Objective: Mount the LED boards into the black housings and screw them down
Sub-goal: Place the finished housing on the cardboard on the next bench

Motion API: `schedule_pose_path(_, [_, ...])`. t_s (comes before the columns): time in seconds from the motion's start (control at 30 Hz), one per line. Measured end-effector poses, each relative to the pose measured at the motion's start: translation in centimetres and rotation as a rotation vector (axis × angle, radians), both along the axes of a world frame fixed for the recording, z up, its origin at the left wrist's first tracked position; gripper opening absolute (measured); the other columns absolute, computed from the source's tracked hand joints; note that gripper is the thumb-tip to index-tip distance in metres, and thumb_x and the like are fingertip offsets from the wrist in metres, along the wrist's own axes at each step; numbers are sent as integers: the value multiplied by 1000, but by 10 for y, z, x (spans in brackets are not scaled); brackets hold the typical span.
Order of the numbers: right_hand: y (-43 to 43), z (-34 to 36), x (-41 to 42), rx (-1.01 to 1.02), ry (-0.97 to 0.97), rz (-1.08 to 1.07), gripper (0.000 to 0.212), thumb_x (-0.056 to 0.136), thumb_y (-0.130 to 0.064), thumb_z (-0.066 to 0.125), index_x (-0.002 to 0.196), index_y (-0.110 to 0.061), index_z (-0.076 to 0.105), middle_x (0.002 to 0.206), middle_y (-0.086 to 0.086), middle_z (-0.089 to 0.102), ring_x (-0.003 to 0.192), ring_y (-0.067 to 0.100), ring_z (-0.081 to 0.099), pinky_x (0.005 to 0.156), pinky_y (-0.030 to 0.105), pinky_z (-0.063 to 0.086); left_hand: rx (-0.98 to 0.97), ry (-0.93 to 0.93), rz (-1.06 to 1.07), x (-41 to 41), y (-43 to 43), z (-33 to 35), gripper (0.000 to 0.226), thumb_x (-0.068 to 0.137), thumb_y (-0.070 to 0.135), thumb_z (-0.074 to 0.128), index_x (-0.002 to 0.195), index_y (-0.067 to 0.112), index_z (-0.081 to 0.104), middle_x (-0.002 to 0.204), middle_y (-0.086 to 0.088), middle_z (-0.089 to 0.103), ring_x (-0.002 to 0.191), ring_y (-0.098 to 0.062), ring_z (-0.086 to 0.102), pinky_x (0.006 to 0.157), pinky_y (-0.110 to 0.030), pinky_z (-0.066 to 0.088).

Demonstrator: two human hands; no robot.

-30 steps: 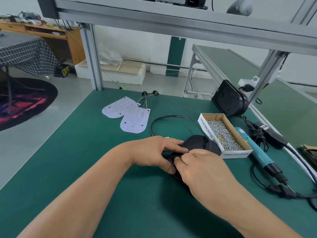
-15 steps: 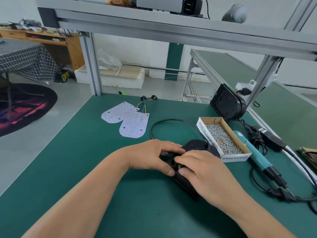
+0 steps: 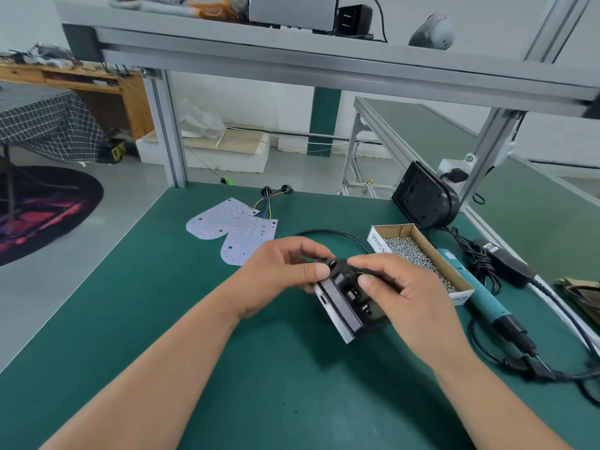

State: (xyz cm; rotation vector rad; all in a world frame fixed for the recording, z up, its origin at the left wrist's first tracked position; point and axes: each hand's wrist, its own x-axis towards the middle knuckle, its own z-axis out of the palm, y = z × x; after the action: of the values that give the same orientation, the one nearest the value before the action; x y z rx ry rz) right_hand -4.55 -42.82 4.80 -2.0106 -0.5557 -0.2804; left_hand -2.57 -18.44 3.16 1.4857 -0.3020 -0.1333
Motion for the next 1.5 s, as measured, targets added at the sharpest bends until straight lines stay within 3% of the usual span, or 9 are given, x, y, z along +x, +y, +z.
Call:
schedule_pose_path(0.13, [6, 2, 7, 15, 17, 22, 46, 93, -5, 77, 113, -47, 75, 111, -21, 75, 107, 8, 71, 91, 13, 49, -162, 3, 104, 2, -3, -2, 19, 86, 18, 79, 105, 15, 77, 115, -15, 77, 98, -25, 69, 88, -41, 57])
schedule_pose_path(0.27, [18, 6, 14, -10, -51, 67, 49, 92, -5, 77, 115, -48, 74, 108, -22, 71, 100, 7, 68, 88, 10, 45, -296, 30, 295, 3, -17, -2, 16, 87, 34, 80, 96, 22, 79, 105, -10, 77, 94, -24, 66, 92, -46, 51])
schedule_pose_path(0.4, [31, 2, 16, -82, -59, 106, 42, 91, -6, 78, 123, -33, 76, 110, -20, 68, 105, 4, 65, 89, 6, 41, -310, 79, 428, 0, -28, -4, 22, 103, 41, 67, 94, 25, 80, 104, -5, 76, 91, -23, 66, 99, -57, 55])
schedule_pose_path(0.57, [34, 3, 22, -122, -27, 100, 46, 93, -7, 77, 126, -39, 73, 118, -29, 70, 115, -7, 63, 95, 4, 39, -297, 120, 482, -2, -32, -2, 31, 109, 40, 57, 93, 25, 80, 97, -4, 73, 86, -21, 67, 93, -51, 57])
schedule_pose_path(0.73, [33, 3, 25, -159, -32, 121, 41, 93, -9, 77, 125, -36, 75, 116, -28, 71, 113, -6, 64, 93, 4, 41, -331, 176, 483, -4, -36, -3, 33, 110, 36, 54, 94, 23, 80, 94, -1, 70, 84, -20, 66, 90, -46, 58])
schedule_pose_path(0.87, [33, 3, 27, -146, 12, 160, 36, 95, -9, 74, 123, -32, 75, 118, -24, 73, 115, -4, 65, 95, 8, 43, -412, 206, 471, -4, -39, -5, 26, 111, 30, 53, 107, 23, 78, 94, -3, 67, 82, -21, 64, 78, -40, 57])
schedule_pose_path(1.03, [40, 2, 33, -127, 36, 178, 33, 93, -10, 76, 117, -33, 76, 114, -26, 73, 111, -6, 65, 91, 4, 41, -569, 283, 328, -4, -32, -6, 27, 110, 32, 53, 132, 22, 65, 109, -8, 76, 90, -28, 71, 82, -43, 58])
schedule_pose_path(1.2, [45, -3, 36, -105, -8, 187, 30, 92, -14, 74, 117, -31, 76, 115, -25, 73, 113, -1, 67, 92, 6, 42, -554, 321, 351, 0, -27, -9, 23, 108, 29, 57, 121, 24, 75, 98, -7, 71, 79, -25, 67, 69, -37, 59])
schedule_pose_path(1.5, [50, 1, 37, -40, -34, 185, 29, 87, -24, 71, 109, -42, 76, 102, -14, 74, 103, 7, 69, 91, 14, 47, -532, 291, 356, 3, -30, -5, 24, 110, 21, 51, 123, 15, 70, 95, -10, 66, 67, -21, 65, 60, -31, 58])
